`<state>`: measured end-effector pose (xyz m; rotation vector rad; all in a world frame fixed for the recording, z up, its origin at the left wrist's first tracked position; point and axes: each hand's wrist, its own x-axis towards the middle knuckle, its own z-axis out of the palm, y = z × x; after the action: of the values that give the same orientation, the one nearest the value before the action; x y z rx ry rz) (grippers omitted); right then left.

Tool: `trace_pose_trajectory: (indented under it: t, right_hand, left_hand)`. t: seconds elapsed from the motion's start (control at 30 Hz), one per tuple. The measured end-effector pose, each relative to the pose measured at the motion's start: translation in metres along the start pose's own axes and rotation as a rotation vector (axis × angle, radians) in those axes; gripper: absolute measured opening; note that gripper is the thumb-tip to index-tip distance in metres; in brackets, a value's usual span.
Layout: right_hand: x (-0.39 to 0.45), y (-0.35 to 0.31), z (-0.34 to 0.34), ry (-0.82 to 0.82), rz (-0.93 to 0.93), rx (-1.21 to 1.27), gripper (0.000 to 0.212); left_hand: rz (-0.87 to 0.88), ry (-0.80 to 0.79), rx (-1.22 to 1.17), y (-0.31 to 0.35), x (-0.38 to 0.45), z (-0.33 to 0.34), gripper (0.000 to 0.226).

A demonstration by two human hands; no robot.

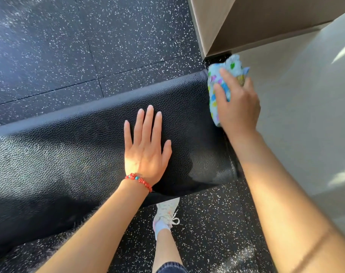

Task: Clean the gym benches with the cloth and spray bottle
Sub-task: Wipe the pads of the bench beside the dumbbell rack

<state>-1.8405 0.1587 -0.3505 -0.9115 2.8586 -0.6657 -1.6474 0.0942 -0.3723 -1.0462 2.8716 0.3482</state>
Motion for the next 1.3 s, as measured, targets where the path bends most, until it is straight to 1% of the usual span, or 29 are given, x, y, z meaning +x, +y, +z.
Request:
trace_pose_trajectory:
  t: [0.1, 0.27, 0.43, 0.57, 0.7, 0.8, 0.9, 1.0, 1.07, 1.2, 1.3]
  right_hand:
    - [0.002, 0.007, 0.002, 0.011, -0.028, 0.016, 0.034]
    - [-0.036, 0.026, -0.010, 0.031, -0.086, 0.035, 0.031]
    - [-0.083, 0.046, -0.025, -0.030, -0.009, 0.047, 0.033]
    - [-0.118, 0.048, -0.040, -0.032, 0.054, 0.044, 0.034]
    - [-0.147, 0.038, -0.050, -0.072, 0.187, 0.043, 0.038]
    - [-0.162, 0.030, -0.053, -0.080, 0.341, 0.082, 0.038]
    - [-0.187, 0.012, -0.064, 0.011, 0.482, 0.185, 0.035]
    - [-0.221, -0.012, -0.075, 0.112, 0.617, 0.257, 0.034]
    - [-0.242, -0.027, -0.084, 0.148, 0.697, 0.273, 0.035]
    - [-0.278, -0.057, -0.107, 0.282, 0.862, 0.339, 0.034]
    - [-0.301, -0.077, -0.128, 0.364, 0.974, 0.391, 0.034]
  left_hand:
    - [0.003, 0.002, 0.004, -0.001, 0.000, 0.000, 0.061]
    - [0.009, -0.007, -0.011, -0.001, 0.000, -0.002, 0.061]
    - [0.005, -0.046, -0.026, 0.001, 0.000, -0.006, 0.061]
    - [0.011, -0.080, -0.061, 0.004, -0.001, -0.016, 0.058]
    - [0.098, -0.114, -0.104, 0.009, -0.020, -0.028, 0.057]
    - [0.172, -0.156, -0.110, 0.012, -0.040, -0.038, 0.056]
    - [0.286, -0.197, -0.093, 0.014, -0.059, -0.057, 0.052]
    - [0.419, -0.234, -0.076, 0.012, -0.074, -0.078, 0.056]
    - [0.500, -0.242, -0.064, 0.011, -0.082, -0.093, 0.055]
    - [0.607, -0.253, -0.041, 0.010, -0.095, -0.125, 0.054]
    - [0.701, -0.245, -0.026, 0.010, -0.108, -0.148, 0.048]
